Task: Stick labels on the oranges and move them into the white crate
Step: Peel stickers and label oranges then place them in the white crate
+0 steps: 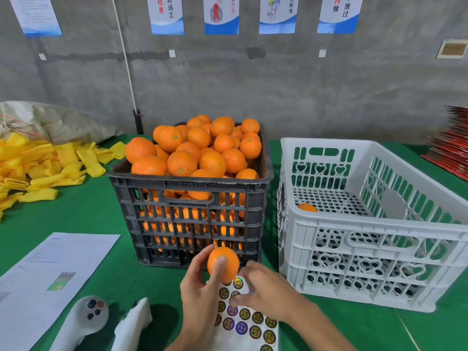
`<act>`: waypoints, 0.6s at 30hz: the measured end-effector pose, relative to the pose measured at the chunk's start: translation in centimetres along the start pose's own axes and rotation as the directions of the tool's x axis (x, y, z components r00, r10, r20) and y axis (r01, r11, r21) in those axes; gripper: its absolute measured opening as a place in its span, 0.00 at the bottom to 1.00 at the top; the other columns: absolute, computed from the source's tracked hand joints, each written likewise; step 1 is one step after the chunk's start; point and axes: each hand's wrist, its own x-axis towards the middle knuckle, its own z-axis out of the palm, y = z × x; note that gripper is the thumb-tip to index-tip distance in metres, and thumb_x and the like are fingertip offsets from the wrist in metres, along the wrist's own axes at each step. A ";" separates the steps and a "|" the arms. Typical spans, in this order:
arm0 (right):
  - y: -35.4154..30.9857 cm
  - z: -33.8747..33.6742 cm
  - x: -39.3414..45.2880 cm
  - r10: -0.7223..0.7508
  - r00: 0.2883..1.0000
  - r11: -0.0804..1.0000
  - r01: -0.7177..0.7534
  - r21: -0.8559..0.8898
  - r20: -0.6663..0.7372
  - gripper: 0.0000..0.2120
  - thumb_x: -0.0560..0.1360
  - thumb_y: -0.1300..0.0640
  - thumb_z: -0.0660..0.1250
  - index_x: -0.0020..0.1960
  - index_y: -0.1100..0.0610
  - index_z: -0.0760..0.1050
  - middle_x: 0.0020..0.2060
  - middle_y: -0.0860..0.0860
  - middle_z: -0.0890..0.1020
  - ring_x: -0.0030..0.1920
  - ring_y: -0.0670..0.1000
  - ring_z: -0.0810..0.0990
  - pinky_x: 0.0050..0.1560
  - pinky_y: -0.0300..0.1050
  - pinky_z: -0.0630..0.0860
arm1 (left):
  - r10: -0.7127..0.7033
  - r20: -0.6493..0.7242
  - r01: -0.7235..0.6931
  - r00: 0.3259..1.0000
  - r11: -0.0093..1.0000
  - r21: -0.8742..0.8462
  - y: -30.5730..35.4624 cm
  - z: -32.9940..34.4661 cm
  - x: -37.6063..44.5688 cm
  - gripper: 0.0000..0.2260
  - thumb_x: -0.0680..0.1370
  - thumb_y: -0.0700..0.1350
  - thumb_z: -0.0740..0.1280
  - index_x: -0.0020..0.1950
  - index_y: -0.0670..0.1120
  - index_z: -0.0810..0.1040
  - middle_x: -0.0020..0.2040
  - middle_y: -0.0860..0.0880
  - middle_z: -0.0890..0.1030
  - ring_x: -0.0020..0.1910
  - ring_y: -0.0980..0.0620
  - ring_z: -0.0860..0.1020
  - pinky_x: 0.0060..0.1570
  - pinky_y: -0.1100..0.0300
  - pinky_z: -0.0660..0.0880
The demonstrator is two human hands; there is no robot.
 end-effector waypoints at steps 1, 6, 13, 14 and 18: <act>0.4 0.4 -0.1 -0.012 0.999 0.999 0.013 0.031 -0.042 0.26 0.74 0.35 0.70 0.66 0.47 0.75 0.51 0.39 0.71 0.58 0.45 0.71 0.61 0.51 0.73 | -0.015 0.008 0.015 1.000 1.000 -0.003 -0.2 0.1 0.1 0.16 0.73 0.54 0.73 0.61 0.57 0.82 0.57 0.55 0.84 0.56 0.55 0.82 0.47 0.61 0.80; 1.4 1.5 0.0 -0.021 0.984 0.996 0.036 0.085 -0.176 0.17 0.78 0.42 0.70 0.63 0.46 0.77 0.47 0.38 0.71 0.52 0.41 0.69 0.56 0.41 0.71 | -0.059 0.007 0.058 0.998 0.998 0.017 -1.1 0.0 0.5 0.17 0.75 0.55 0.72 0.63 0.55 0.81 0.58 0.55 0.84 0.57 0.55 0.82 0.50 0.60 0.80; 2.8 1.2 -0.3 0.092 0.995 0.857 -0.067 0.510 -0.025 0.11 0.78 0.55 0.69 0.57 0.43 0.82 0.53 0.39 0.85 0.54 0.40 0.83 0.59 0.48 0.81 | -0.063 -0.012 0.064 0.998 0.998 0.027 -1.4 -0.1 0.6 0.17 0.74 0.56 0.71 0.63 0.55 0.81 0.57 0.55 0.84 0.57 0.56 0.82 0.55 0.58 0.78; 2.8 1.2 -0.4 0.092 0.996 0.814 -0.070 0.576 -0.009 0.12 0.78 0.57 0.69 0.57 0.44 0.82 0.53 0.42 0.86 0.53 0.44 0.85 0.57 0.52 0.82 | -0.062 -0.013 0.062 0.998 0.998 0.032 -1.5 -0.1 0.6 0.17 0.74 0.56 0.71 0.63 0.55 0.81 0.57 0.55 0.84 0.57 0.56 0.82 0.55 0.57 0.79; 2.7 1.1 -0.4 0.043 0.998 0.721 -0.005 0.693 -0.037 0.16 0.78 0.60 0.69 0.59 0.43 0.81 0.54 0.49 0.86 0.53 0.54 0.86 0.58 0.56 0.82 | -0.051 -0.008 0.051 0.999 0.997 0.048 -1.5 -0.2 0.6 0.17 0.76 0.55 0.71 0.64 0.54 0.80 0.57 0.55 0.84 0.58 0.55 0.82 0.58 0.55 0.78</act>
